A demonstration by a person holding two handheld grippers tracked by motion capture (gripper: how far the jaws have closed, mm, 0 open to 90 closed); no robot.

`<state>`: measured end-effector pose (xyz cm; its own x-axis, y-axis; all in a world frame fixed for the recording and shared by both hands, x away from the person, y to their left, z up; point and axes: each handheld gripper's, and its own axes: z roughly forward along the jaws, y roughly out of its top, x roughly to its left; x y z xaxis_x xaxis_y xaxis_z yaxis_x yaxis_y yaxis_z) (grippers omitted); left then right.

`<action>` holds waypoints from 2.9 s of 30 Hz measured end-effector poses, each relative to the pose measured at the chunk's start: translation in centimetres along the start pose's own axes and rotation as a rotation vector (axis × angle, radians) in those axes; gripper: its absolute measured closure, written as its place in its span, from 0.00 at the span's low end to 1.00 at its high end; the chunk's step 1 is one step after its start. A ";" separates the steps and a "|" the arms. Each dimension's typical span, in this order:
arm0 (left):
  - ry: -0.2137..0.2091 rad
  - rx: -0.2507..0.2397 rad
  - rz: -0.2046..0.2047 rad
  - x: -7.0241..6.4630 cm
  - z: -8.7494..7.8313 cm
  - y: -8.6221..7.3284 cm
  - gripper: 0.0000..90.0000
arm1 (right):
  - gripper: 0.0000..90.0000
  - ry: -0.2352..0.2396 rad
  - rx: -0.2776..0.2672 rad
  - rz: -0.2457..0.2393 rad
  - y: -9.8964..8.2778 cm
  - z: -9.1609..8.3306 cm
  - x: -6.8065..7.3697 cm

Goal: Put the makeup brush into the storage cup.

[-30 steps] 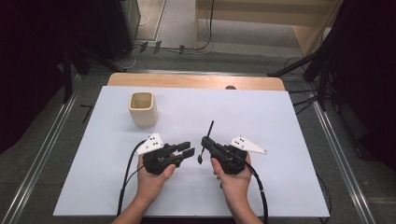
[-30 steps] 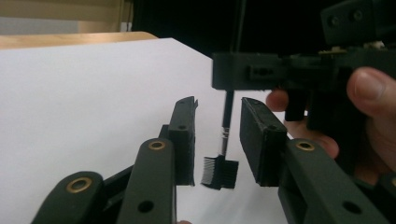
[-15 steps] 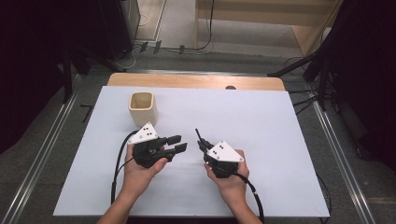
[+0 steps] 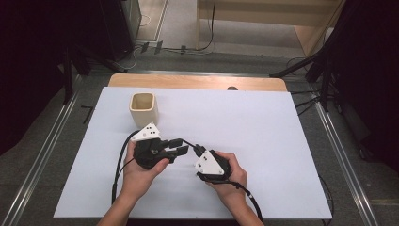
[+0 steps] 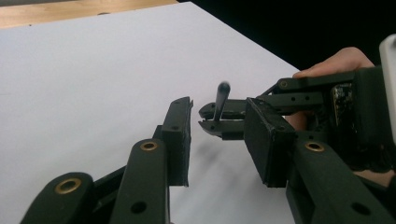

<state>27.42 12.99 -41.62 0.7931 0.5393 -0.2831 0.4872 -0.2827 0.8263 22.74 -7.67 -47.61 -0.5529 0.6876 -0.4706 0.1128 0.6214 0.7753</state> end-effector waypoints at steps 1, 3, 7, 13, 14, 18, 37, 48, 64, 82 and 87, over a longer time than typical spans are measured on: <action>-0.004 0.003 -0.007 0.0 0.0 0.0 0.72 | 0.97 -0.001 0.008 -0.018 0.0 0.0 0.1; -0.010 0.010 -0.020 0.0 0.1 0.0 0.73 | 0.97 -0.007 0.015 -0.047 0.1 0.2 0.4; 0.012 0.037 -0.028 0.0 0.4 0.0 0.77 | 0.97 -0.010 0.022 -0.093 0.2 0.3 0.8; 0.011 0.082 -0.063 0.4 0.8 -0.1 0.89 | 0.97 -0.022 0.023 -0.147 0.2 0.3 1.1; -0.004 0.086 -0.068 0.5 0.8 -0.1 0.92 | 0.97 -0.019 0.027 -0.153 0.3 0.3 1.1; -0.018 0.079 -0.065 0.7 0.9 -0.3 0.96 | 0.95 -0.003 0.021 -0.144 0.1 0.5 1.0; 0.023 -0.295 -0.073 2.7 -0.2 -2.5 0.96 | 0.00 0.205 -0.090 0.779 -1.6 -0.6 -3.8; -0.023 -0.414 -0.050 2.0 0.7 -3.7 0.96 | 0.00 0.278 -0.132 1.127 -2.9 -0.4 -4.2; -0.072 -0.429 -0.010 0.5 2.3 -4.6 0.96 | 0.13 0.361 -0.184 1.351 -4.3 -0.1 -4.8; -0.092 -0.306 0.034 0.5 2.3 -4.4 0.47 | 0.97 0.460 -0.399 1.339 -6.2 -0.6 -6.6; -0.055 -0.230 0.069 0.1 2.5 -3.7 0.47 | 0.97 0.356 -0.330 1.057 -4.3 -1.3 -6.5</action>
<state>26.57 12.08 -45.94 0.8433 0.4793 -0.2429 0.3402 -0.1262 0.9319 24.73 -15.34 -47.33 -0.5179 0.6279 0.5809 0.4652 -0.3632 0.8073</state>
